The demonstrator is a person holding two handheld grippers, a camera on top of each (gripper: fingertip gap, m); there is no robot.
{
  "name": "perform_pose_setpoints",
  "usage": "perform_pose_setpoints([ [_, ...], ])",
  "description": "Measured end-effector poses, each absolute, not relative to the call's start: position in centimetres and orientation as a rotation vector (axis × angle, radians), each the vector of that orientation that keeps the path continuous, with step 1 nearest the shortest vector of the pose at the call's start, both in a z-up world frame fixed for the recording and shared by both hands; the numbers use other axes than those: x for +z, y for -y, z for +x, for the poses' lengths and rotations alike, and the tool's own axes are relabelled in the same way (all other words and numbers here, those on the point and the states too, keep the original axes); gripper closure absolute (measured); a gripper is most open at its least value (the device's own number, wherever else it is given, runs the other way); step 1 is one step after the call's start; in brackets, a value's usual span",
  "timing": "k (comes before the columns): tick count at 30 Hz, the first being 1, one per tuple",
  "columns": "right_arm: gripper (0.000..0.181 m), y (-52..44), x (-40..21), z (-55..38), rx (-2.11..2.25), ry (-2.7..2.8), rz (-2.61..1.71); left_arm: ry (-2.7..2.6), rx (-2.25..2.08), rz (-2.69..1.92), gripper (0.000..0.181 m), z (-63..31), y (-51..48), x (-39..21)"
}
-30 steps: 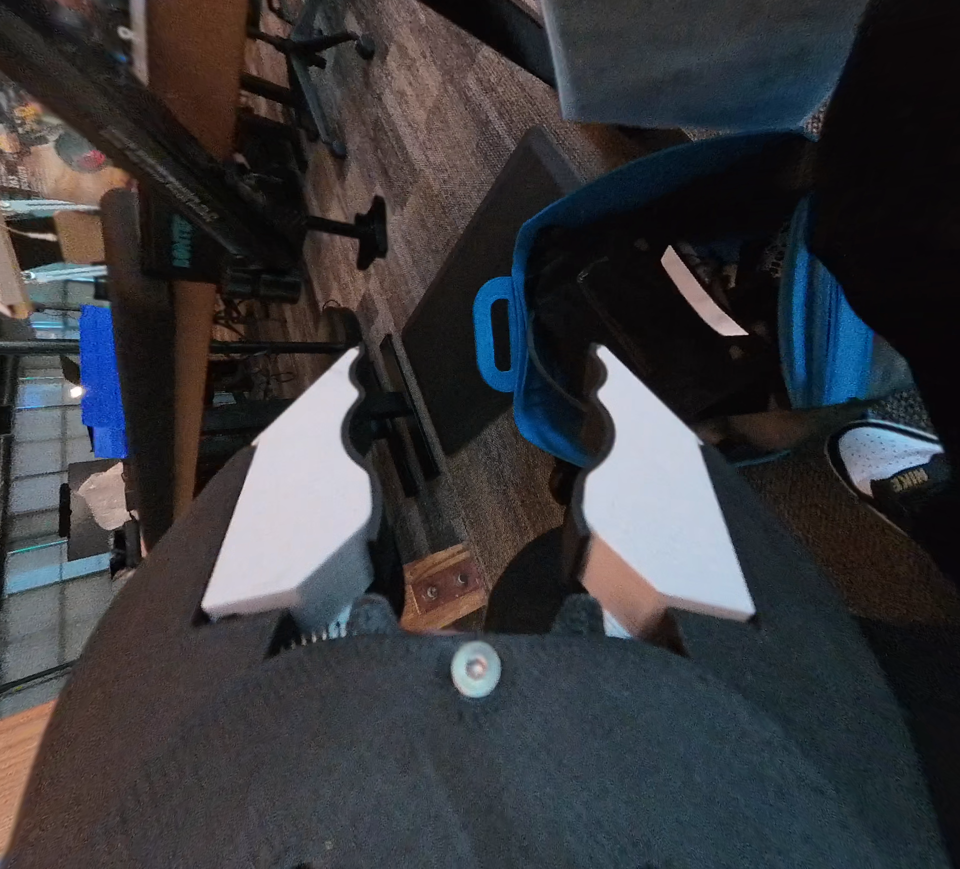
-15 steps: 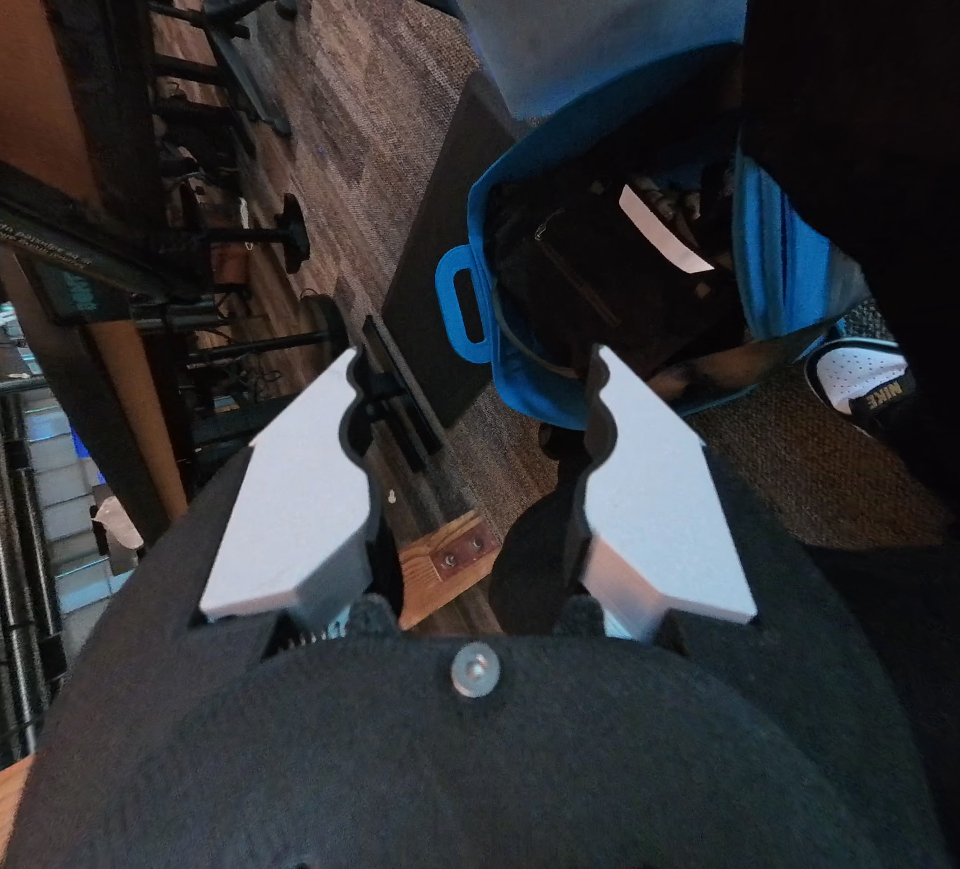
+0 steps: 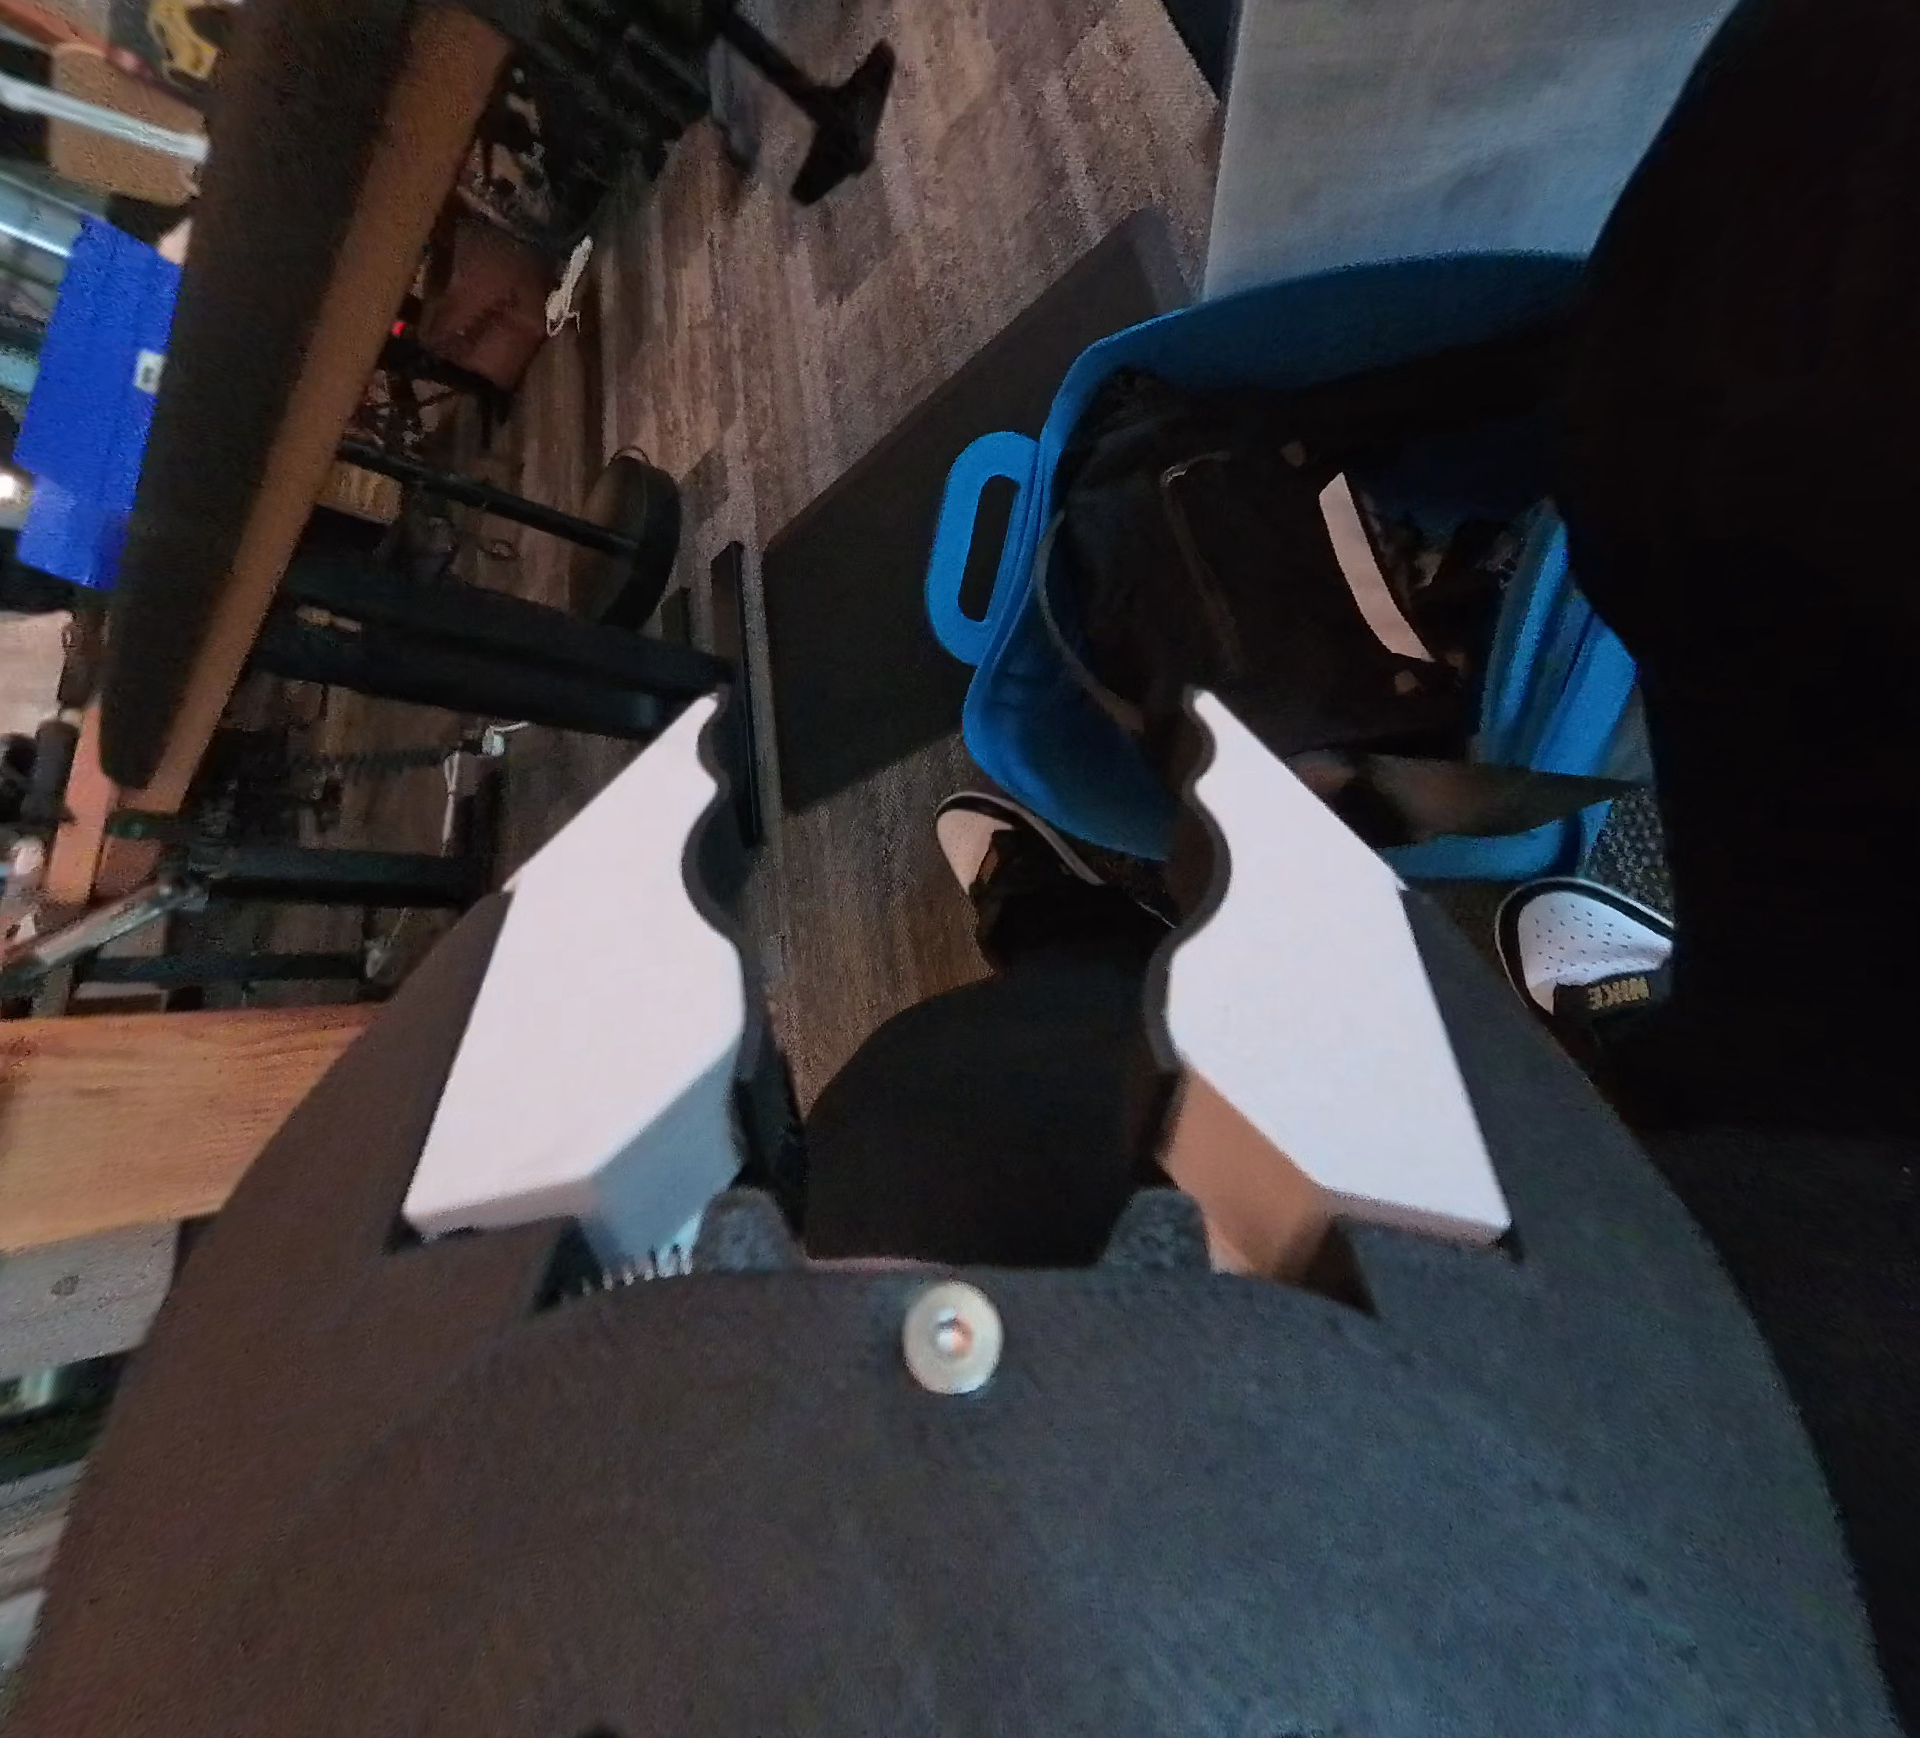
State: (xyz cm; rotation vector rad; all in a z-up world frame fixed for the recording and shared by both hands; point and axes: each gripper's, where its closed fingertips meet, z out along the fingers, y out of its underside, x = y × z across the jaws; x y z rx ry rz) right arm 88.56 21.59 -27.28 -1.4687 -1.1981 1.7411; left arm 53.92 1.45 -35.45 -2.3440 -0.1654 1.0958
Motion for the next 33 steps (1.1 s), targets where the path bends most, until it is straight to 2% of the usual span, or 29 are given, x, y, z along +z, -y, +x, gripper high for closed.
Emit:
perform_pose_setpoints([
  [1,0.141,-20.8,-27.2,87.9,1.725,1.249,-1.446,0.198,1.098,-2.325,0.103,53.9,-0.1,-34.8],
  [5,0.139,-16.9,-27.1,84.7,1.641,1.478,-1.32,0.322,1.138,-2.229,0.103,54.2,5.9,-31.8],
  [9,0.13,-15.2,-28.1,80.8,1.381,1.626,-1.222,0.421,1.163,-2.138,0.103,54.3,12.0,-29.8],
  [15,0.116,-12.6,-32.3,76.4,1.132,1.831,-1.237,0.572,1.104,-1.988,0.103,53.3,18.5,-28.0],
  [18,0.11,-12.8,-34.2,76.9,0.951,1.906,-1.266,0.59,1.051,-1.896,0.103,52.3,18.4,-27.2],
  [27,0.111,-18.3,-36.0,83.8,0.429,1.838,-1.332,0.538,0.817,-1.635,0.103,50.6,12.6,-24.4],
  [30,0.111,-20.5,-36.5,87.1,0.338,1.801,-1.379,0.474,0.735,-1.57,0.109,52.1,10.2,-22.9],
  [33,0.108,-22.6,-37.4,90.7,0.266,1.769,-1.464,0.363,0.646,-1.476,0.128,54.4,7.6,-20.4],
])
